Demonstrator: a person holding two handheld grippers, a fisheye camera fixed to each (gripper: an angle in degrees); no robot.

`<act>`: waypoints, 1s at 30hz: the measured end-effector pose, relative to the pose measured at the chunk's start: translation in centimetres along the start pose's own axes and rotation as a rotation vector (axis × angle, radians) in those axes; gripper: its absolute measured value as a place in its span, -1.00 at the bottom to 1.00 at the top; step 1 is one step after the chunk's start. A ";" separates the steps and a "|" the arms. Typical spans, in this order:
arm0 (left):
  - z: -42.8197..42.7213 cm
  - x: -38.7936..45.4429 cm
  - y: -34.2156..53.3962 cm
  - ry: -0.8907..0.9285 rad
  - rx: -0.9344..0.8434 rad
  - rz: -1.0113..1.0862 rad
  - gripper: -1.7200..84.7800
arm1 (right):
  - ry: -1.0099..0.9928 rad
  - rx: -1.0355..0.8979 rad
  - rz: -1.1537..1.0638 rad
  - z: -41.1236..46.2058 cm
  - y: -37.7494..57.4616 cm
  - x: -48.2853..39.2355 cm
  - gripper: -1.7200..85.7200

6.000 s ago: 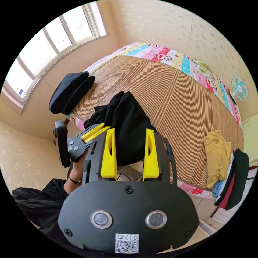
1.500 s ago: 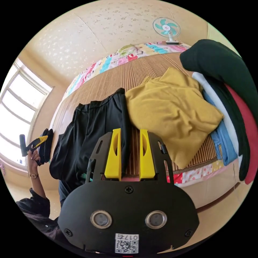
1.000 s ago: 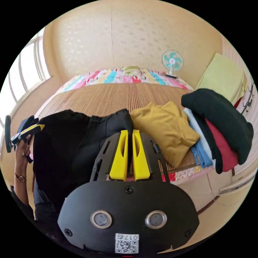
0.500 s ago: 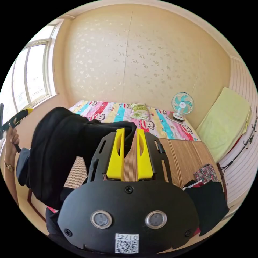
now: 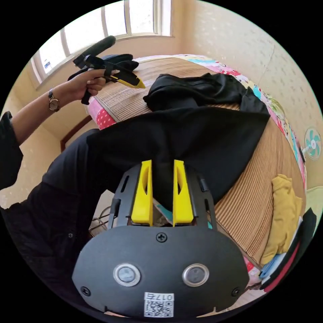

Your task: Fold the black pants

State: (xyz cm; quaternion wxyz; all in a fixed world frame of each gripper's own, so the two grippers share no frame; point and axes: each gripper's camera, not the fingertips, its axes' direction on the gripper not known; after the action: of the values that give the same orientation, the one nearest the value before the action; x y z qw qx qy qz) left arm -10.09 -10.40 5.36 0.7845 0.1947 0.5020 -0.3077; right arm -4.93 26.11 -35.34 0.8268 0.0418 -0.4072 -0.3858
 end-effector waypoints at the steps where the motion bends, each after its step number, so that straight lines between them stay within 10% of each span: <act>1: 0.4 0.6 -0.3 0.002 -0.008 0.022 -0.65 | 0.006 -0.004 0.019 -1.1 0.3 1.1 -0.83; 9: 3.4 -1.2 -3.1 0.219 -0.007 -0.161 -0.85 | 0.415 0.126 0.800 -17.0 16.1 21.9 -0.83; 20: -16.8 4.3 9.9 0.466 0.442 0.081 -0.97 | -0.136 0.346 0.241 -18.0 16.5 10.2 -0.68; 30: -18.6 -4.1 17.9 0.006 0.126 -0.358 -0.90 | -0.368 0.259 0.347 -18.8 18.0 16.0 -0.68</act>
State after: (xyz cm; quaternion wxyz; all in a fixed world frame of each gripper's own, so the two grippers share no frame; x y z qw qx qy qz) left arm -11.61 15.38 1.17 0.7021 0.1518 0.5106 -0.4726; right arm 25.17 23.35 -30.66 0.7805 0.0059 -0.5973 -0.1844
